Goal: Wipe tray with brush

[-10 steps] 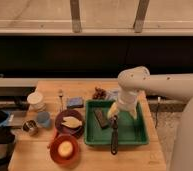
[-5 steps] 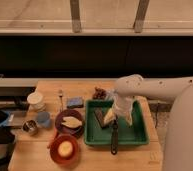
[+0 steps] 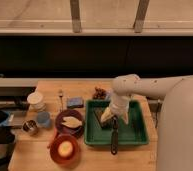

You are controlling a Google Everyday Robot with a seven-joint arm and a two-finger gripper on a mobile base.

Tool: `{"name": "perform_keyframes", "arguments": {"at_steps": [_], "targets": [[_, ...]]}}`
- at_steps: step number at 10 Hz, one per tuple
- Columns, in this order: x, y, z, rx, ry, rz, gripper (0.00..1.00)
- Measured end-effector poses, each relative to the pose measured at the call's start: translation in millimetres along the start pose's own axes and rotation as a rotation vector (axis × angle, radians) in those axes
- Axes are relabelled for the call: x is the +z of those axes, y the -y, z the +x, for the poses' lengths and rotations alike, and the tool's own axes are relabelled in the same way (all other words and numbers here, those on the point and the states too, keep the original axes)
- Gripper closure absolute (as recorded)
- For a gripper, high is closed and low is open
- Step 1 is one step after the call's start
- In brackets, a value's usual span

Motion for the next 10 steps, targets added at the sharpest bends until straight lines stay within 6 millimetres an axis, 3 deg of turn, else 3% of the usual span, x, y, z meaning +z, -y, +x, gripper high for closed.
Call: {"name": "perform_keyframes", "arguments": {"at_steps": [7,9,10], "targets": [[8.4,7.8,-22.7,0.041,-0.009,-0.009,0.21],[12.1,9.5,-21.7,0.043,-0.021,-0.003,0.35],[14.6,10.2,-20.0,0.041,-0.027,0.004,0.47]]}}
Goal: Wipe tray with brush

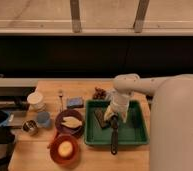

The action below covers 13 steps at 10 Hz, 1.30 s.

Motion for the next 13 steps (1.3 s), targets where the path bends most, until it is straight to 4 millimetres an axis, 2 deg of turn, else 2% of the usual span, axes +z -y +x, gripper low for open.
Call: {"name": "perform_keyframes", "arguments": {"at_steps": [5,7,11,13], "targets": [[1.2,0.1,2.9,-0.007,0.001,0.029,0.96],[-13.7,-1.1,2.6,-0.021,0.014,0.037,1.0],[-75.6,-5.4,12.4,-0.076,0.039,0.058,1.0],[-89.1,3.4,14.2,-0.069,0.035,0.061,1.0]]}}
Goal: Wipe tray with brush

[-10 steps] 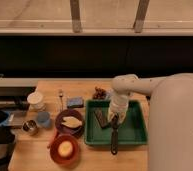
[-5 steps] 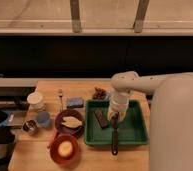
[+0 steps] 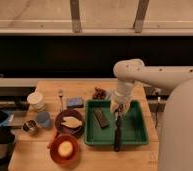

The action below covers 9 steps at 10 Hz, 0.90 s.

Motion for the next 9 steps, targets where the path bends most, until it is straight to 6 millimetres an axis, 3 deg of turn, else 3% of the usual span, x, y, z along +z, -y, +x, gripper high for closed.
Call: {"name": "perform_keyframes", "arguments": {"at_steps": [2,6,9], "targets": [[5.2,15.6,2.6,0.011,-0.018,-0.002,1.0],[48.7,23.0,4.6,0.013,-0.072,-0.015,1.0],[42.9,38.1,6.4,0.041,-0.067,0.013,1.0]]}}
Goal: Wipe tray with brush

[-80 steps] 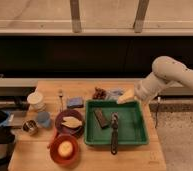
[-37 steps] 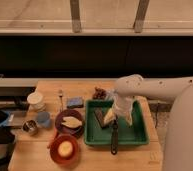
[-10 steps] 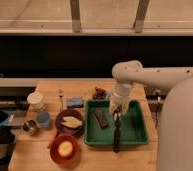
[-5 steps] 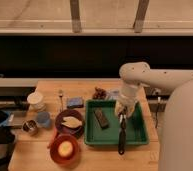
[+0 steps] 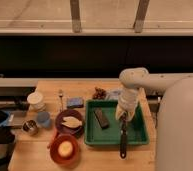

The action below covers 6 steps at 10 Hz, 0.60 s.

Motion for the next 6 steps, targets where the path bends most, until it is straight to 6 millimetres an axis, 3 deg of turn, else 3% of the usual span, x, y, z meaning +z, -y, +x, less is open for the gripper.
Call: {"name": "perform_keyframes", "arguments": {"at_steps": [2,3,6], "targets": [[-7.3,3.5,-6.1,-0.003,0.015,0.021,1.0],[-9.3,-4.2,-10.3,-0.015,0.021,0.024,1.0],[-10.1,-47.4,-13.2,-0.089,0.036,0.01,1.0]]}}
